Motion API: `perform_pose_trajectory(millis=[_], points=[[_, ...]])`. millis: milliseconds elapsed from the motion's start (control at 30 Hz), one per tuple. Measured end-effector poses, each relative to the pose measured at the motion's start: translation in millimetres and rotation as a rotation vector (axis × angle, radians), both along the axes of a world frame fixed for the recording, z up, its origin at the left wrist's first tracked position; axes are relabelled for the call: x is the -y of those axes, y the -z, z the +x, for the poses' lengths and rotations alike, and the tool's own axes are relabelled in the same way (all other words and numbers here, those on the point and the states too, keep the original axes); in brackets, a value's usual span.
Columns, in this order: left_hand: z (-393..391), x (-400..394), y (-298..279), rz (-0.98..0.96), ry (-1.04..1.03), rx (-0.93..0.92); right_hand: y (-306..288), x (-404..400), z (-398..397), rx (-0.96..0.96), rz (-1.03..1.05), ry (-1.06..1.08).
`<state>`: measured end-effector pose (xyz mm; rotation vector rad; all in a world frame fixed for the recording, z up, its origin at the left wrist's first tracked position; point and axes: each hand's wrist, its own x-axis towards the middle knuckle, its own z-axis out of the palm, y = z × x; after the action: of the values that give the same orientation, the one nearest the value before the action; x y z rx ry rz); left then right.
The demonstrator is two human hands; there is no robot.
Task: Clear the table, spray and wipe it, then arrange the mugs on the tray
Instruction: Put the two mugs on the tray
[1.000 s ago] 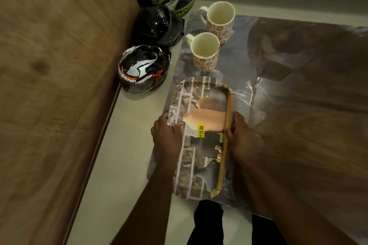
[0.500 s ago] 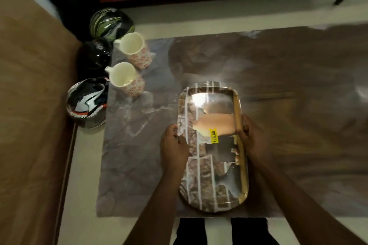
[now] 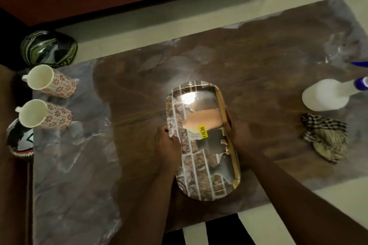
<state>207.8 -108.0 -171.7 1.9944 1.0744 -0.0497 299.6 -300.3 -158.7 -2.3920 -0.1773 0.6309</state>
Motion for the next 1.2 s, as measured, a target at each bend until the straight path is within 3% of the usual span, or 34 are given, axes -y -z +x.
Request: perform_pose_trajectory(millis=[67, 167, 233, 400, 600, 700, 800, 1000, 1200], points=[[-0.8, -0.7, -2.4, -0.027, -0.004, -0.006, -2.9, -1.7, -1.5, 0.039, -0.037, -0.001], [-3.7, -14.6, -21.4, -0.067, -0.064, 0.049, -19.9, -20.1, -4.9, 0.250, -0.211, -0.073], [-4.0, -31.3, -41.2, -0.006, -0.069, 0.099, -36.7, -48.6, -10.0, 0.287, -0.169, -0.088], [-23.2, -130.4, -109.8, 0.329, -0.014, 0.262, -77.9, -177.0, -27.9, 0.359, 0.076, -0.432], [-58.8, -280.3, -122.5, 0.669, -0.083, 0.173, -96.6, -353.2, -14.6, 0.506, 0.102, -0.790], [-64.6, -318.8, -109.4, 0.600, -0.038, -0.034, -92.7, -419.2, 0.1, 0.539, -0.030, -0.802], [-67.0, -338.3, -91.5, 0.485, 0.023, -0.102, -86.3, -465.6, 0.8, 0.447, -0.074, -0.773], [-61.9, -347.3, -60.7, 0.455, 0.020, -0.038, -54.8, -501.9, -13.6, 0.546, -0.227, -0.851], [-56.4, -357.9, -52.5, 0.414, 0.020, 0.095, -36.1, -509.9, -1.2, 0.622, -0.223, -0.841]])
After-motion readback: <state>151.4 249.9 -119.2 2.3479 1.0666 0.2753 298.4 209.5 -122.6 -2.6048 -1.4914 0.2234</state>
